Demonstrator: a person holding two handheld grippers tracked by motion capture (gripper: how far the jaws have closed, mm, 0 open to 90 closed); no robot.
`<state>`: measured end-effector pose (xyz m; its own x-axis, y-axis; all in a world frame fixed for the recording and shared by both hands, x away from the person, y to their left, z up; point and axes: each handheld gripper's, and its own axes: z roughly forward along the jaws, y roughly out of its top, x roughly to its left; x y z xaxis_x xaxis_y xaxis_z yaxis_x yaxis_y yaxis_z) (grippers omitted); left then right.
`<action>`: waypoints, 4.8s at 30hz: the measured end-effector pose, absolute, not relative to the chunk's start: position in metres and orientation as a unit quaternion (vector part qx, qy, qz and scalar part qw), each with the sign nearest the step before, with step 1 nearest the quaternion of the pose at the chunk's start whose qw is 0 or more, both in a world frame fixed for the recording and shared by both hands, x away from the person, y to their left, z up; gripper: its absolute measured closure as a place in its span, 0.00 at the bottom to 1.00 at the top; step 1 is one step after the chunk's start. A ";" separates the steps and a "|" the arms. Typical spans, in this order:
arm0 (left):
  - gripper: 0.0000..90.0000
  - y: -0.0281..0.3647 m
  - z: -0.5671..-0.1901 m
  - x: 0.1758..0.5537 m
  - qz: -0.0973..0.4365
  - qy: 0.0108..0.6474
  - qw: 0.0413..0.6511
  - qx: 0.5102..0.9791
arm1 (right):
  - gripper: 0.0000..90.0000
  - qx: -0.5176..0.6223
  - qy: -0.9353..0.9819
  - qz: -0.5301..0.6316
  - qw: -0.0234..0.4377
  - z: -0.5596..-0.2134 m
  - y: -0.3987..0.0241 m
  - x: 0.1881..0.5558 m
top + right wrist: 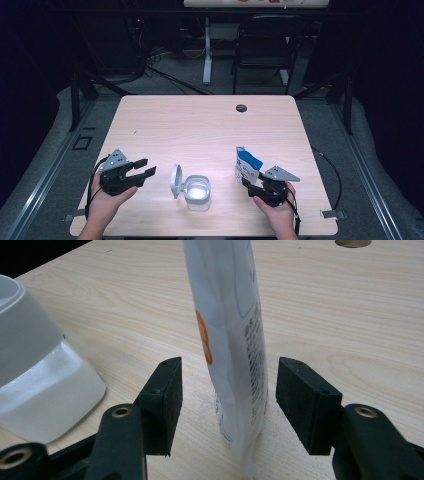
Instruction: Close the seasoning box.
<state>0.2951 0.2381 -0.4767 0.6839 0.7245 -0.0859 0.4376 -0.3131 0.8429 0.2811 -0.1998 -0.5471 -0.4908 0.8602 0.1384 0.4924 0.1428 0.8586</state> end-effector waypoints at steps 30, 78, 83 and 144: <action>1.00 0.216 -0.461 0.282 0.109 0.305 0.475 0.818 | 0.49 0.466 0.719 0.472 0.206 -0.534 -0.220 0.260; 1.00 0.180 -0.463 0.268 0.077 0.246 0.469 0.844 | 0.49 0.463 0.725 0.464 0.214 -0.543 -0.220 0.258; 1.00 0.173 -0.467 0.267 0.072 0.238 0.464 0.850 | 0.49 0.463 0.725 0.463 0.213 -0.543 -0.220 0.258; 0.53 0.247 -0.521 0.310 0.139 0.422 0.448 0.776 | 0.49 0.470 0.720 0.468 0.205 -0.543 -0.226 0.261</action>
